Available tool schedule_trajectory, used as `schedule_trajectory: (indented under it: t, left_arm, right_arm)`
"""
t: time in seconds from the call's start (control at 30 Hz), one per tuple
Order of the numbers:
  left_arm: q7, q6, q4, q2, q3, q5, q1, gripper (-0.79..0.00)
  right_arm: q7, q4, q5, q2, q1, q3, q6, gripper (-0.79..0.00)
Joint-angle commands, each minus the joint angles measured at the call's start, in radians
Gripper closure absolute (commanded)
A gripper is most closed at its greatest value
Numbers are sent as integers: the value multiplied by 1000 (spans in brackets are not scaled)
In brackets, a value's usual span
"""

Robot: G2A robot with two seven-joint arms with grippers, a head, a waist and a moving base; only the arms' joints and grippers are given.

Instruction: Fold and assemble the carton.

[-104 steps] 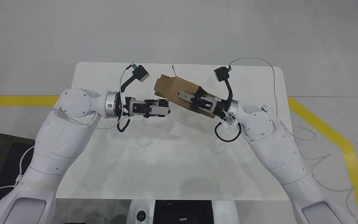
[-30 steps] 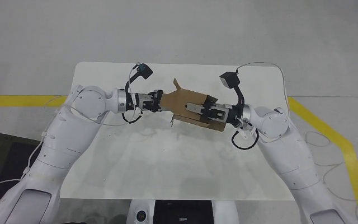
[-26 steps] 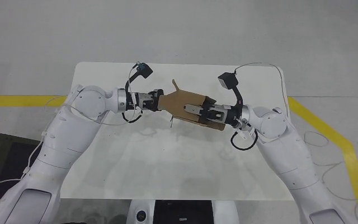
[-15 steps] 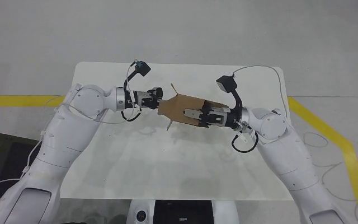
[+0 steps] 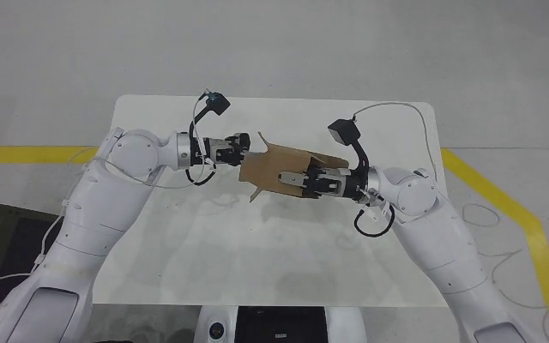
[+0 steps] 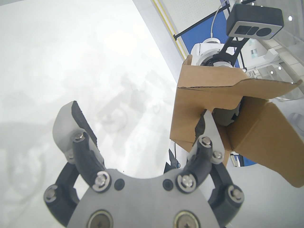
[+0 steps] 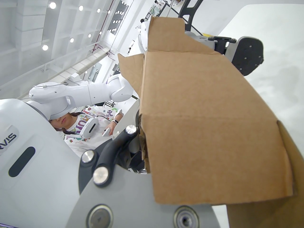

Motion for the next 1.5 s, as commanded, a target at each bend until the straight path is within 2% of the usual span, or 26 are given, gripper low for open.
schedule_trajectory:
  t: [0.0, 0.63, 0.93, 1.17, 1.47]
  left_arm:
    - [-1, 1, -2, 0, -2, -3, 1, -785]
    - [-15, 11, -18, 4, -11, 0, 14, -785]
    - [17, 13, -10, 13, -30, 86, 38, -785]
    - [0, 19, -57, 18, -22, 117, 78, -785]
    - [-14, 34, -77, 19, -29, 78, 78, -785]
  right_arm:
    - [-1, 0, -1, 0, 1, -1, 1, 0]
    - [-55, 13, 1, 0, -2, 26, -2, 0]
    - [-134, 27, 8, 4, -31, 72, 4, 0]
    - [-203, 19, -44, 3, -43, 86, 47, 0]
    - [-238, 1, -122, 2, -51, 80, 98, 0]
